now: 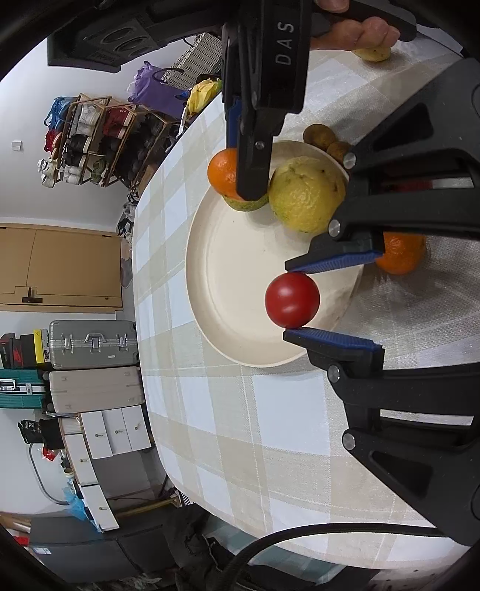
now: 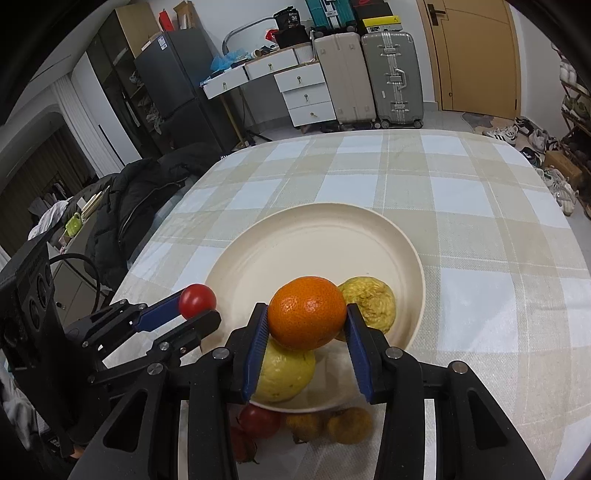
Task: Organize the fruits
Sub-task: 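Carry the tomato and orange onto the plate and release both, then withdraw both open tools from the plate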
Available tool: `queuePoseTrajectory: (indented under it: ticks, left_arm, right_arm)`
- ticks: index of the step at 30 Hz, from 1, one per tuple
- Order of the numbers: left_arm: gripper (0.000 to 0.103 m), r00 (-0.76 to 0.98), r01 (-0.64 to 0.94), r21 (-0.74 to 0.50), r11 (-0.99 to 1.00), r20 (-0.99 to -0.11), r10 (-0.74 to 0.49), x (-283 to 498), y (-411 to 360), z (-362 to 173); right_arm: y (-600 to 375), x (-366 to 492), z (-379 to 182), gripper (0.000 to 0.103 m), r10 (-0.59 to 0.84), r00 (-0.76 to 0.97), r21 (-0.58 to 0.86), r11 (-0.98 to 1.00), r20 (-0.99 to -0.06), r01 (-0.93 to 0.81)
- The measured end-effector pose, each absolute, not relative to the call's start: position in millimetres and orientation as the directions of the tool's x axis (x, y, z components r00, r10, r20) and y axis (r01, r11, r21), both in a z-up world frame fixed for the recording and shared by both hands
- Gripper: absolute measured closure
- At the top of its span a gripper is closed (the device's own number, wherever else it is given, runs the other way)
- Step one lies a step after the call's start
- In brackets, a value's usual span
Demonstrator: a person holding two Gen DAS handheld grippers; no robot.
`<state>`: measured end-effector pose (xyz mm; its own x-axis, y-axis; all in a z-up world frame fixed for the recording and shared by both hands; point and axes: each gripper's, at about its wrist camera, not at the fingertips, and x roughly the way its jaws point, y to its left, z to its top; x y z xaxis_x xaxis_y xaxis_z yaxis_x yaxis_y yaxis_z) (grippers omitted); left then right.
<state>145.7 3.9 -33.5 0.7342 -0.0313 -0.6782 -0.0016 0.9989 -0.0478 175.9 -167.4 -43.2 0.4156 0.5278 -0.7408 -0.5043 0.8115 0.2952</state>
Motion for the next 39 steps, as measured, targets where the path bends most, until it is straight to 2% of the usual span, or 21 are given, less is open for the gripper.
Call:
queuePoseTrajectory:
  ticks: [21,26,27,29,30,33,35,37,39]
  left_arm:
    - [0.076,0.714,-0.028,-0.050,0.998,-0.700,-0.015,167,10,-49]
    - [0.074,0.715,-0.027,-0.048,0.998,-0.699,-0.014,167,10,-49]
    - [0.072,0.717,-0.026,-0.048,0.999,-0.697,-0.015,167,9,-49]
    - [0.059,0.723,-0.025,-0.053,0.998,-0.691,-0.019,163,10,-46]
    - [0.056,0.728,-0.027,-0.056,0.998,-0.685,-0.019,161,10,-45]
    - [0.038,0.741,-0.030,-0.070,0.997,-0.672,-0.025,153,11,-40]
    - [0.023,0.750,-0.037,-0.075,0.997,-0.661,-0.021,146,12,-37]
    - [0.020,0.763,-0.035,-0.074,0.997,-0.646,-0.021,136,13,-33]
    - [0.017,0.763,-0.038,-0.067,0.997,-0.646,-0.015,129,12,-31]
  right_arm:
    - [-151,192,-58,0.061,0.496,0.382,0.287,0.826,-0.780,-0.486]
    - [-158,183,-51,0.052,0.507,0.401,0.280,0.818,-0.763,-0.502]
    - [-159,181,-49,0.052,0.506,0.408,0.275,0.819,-0.760,-0.503]
    - [-164,177,-45,0.051,0.508,0.422,0.275,0.822,-0.751,-0.499]
    - [-167,175,-43,0.049,0.510,0.429,0.276,0.822,-0.746,-0.497]
    - [-178,166,-37,0.032,0.524,0.447,0.293,0.822,-0.725,-0.489]
    - [-185,159,-34,0.025,0.549,0.446,0.313,0.808,-0.707,-0.498]
    - [-189,154,-31,0.009,0.549,0.455,0.310,0.809,-0.701,-0.499]
    - [-192,149,-29,0.003,0.536,0.476,0.291,0.818,-0.697,-0.496]
